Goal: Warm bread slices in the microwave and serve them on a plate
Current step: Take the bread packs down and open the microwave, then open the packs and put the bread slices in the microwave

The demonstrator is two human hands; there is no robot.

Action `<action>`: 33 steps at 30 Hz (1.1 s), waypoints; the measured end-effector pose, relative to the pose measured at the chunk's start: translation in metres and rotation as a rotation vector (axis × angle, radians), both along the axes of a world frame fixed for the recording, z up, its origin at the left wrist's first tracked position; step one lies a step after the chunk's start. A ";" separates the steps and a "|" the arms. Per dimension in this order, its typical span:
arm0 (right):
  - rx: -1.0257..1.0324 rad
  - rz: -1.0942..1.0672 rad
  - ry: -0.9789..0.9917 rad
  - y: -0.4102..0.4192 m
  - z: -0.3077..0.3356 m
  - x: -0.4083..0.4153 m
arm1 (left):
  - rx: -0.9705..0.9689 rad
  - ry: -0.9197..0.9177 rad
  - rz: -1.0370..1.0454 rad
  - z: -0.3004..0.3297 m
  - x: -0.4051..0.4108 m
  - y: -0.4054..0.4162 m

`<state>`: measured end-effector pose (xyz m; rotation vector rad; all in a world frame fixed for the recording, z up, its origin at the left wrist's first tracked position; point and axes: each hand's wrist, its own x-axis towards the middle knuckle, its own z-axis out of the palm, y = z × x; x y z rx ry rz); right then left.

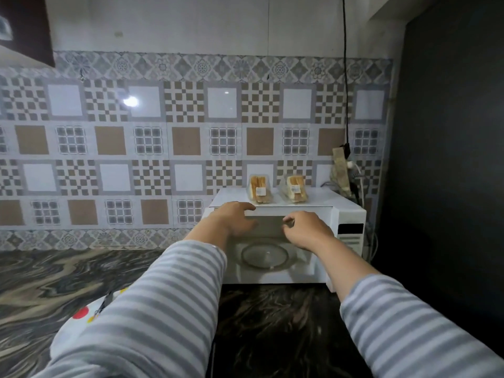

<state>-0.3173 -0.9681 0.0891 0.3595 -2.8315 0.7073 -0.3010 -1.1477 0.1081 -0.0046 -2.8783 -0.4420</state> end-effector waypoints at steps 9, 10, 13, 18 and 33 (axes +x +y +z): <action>-0.009 0.030 0.184 0.027 0.026 -0.144 | 0.050 0.131 0.087 0.019 -0.117 0.022; -0.016 0.039 0.190 0.027 0.028 -0.157 | 0.069 0.163 0.098 0.019 -0.128 0.024; -0.054 0.070 0.169 0.024 0.030 -0.195 | 0.107 0.209 0.162 0.019 -0.161 0.026; -0.143 0.059 0.080 0.008 0.025 -0.235 | 0.143 0.193 0.232 0.013 -0.202 0.027; -0.238 0.014 0.076 0.005 0.019 -0.231 | 0.168 0.160 0.394 0.000 -0.201 0.044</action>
